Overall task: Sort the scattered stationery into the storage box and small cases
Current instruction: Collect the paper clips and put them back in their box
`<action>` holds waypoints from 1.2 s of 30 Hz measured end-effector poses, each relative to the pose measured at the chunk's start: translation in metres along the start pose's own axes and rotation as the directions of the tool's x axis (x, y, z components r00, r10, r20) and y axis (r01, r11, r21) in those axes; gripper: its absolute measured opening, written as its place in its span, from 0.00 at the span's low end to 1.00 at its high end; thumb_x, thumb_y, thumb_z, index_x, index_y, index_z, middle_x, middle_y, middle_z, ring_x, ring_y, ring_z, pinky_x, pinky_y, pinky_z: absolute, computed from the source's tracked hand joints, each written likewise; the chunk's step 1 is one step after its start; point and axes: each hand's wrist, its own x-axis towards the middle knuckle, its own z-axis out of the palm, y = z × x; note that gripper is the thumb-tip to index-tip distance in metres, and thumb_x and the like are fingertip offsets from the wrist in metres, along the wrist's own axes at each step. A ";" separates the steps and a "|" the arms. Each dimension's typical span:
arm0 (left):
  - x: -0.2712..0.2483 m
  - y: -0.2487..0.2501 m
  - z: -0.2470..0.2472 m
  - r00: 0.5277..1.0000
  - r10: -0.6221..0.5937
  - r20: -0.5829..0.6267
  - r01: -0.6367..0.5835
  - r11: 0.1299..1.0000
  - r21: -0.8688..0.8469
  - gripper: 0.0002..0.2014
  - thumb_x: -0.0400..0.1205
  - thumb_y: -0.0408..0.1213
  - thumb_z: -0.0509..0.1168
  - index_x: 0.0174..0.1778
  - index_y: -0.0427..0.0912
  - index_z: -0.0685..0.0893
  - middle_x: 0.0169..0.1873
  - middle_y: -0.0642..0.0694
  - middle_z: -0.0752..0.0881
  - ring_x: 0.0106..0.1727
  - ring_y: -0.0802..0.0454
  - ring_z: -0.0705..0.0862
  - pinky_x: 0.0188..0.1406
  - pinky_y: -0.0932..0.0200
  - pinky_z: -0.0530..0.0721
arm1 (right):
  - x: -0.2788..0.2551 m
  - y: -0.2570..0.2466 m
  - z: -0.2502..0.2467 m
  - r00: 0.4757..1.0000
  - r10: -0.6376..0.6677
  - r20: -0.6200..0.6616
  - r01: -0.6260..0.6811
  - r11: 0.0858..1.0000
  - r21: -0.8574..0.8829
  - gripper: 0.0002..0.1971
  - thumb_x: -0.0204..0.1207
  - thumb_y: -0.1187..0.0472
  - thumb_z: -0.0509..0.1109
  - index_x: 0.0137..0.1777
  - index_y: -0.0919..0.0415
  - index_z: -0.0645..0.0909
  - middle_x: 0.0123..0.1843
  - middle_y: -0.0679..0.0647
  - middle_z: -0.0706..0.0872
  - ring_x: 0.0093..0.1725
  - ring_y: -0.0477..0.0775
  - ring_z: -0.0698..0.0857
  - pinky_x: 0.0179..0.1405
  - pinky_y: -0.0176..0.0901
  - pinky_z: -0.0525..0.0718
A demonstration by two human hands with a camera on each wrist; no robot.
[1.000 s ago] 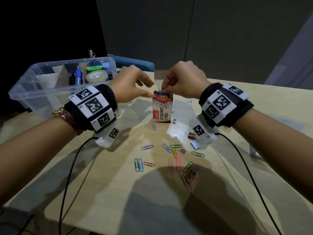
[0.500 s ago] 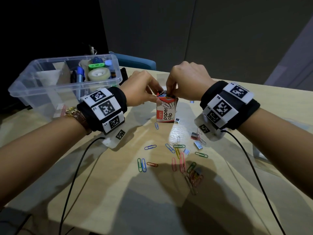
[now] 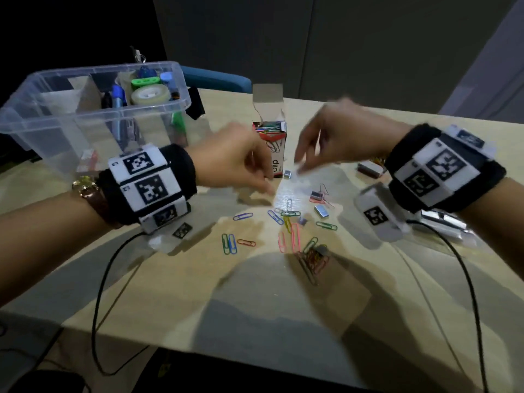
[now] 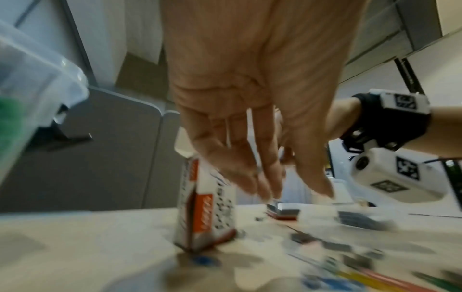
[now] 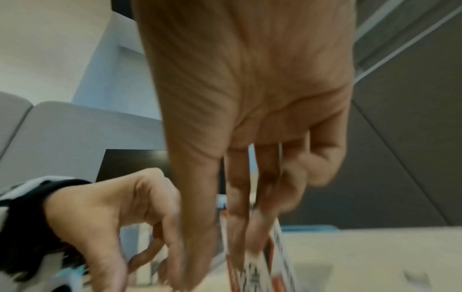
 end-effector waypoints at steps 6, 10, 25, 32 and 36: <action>-0.005 0.015 0.030 0.925 0.084 0.370 -0.112 0.992 0.054 0.28 0.60 0.54 0.83 0.54 0.57 0.83 0.35 0.63 0.79 0.42 0.52 0.85 0.44 0.58 0.83 | -0.033 0.006 0.038 0.880 -0.259 0.399 0.191 0.961 0.201 0.25 0.56 0.48 0.88 0.54 0.42 0.85 0.44 0.42 0.85 0.45 0.44 0.83 0.44 0.34 0.81; 0.001 0.014 0.036 0.911 0.155 0.383 -0.164 0.986 -0.011 0.24 0.63 0.49 0.83 0.54 0.58 0.83 0.37 0.60 0.77 0.40 0.52 0.83 0.43 0.58 0.81 | -0.039 0.007 0.047 0.814 -0.376 0.444 0.297 0.925 0.238 0.24 0.58 0.50 0.88 0.55 0.42 0.87 0.47 0.42 0.85 0.48 0.44 0.82 0.44 0.28 0.77; 0.001 0.005 0.053 0.941 0.209 0.266 -0.229 0.972 0.048 0.05 0.77 0.40 0.74 0.41 0.42 0.88 0.38 0.50 0.87 0.39 0.54 0.82 0.37 0.78 0.71 | -0.048 0.028 0.023 0.962 -0.159 0.221 0.093 0.955 0.283 0.05 0.70 0.63 0.81 0.40 0.52 0.90 0.32 0.38 0.89 0.33 0.35 0.87 0.39 0.39 0.82; 0.004 0.016 0.048 0.944 0.244 0.224 -0.237 0.970 -0.061 0.08 0.73 0.44 0.78 0.42 0.45 0.90 0.38 0.55 0.86 0.40 0.61 0.83 0.40 0.72 0.76 | -0.067 0.018 0.043 0.889 -0.362 0.280 0.266 0.907 0.327 0.08 0.67 0.61 0.83 0.46 0.55 0.92 0.38 0.44 0.92 0.40 0.38 0.90 0.42 0.21 0.77; 0.008 0.024 0.053 0.925 0.227 0.306 -0.234 0.972 -0.015 0.20 0.68 0.54 0.78 0.52 0.49 0.89 0.42 0.56 0.83 0.44 0.56 0.83 0.44 0.60 0.80 | -0.067 0.022 0.053 0.904 -0.333 0.267 0.228 0.906 0.357 0.12 0.64 0.61 0.85 0.48 0.57 0.92 0.35 0.43 0.92 0.38 0.36 0.89 0.41 0.22 0.78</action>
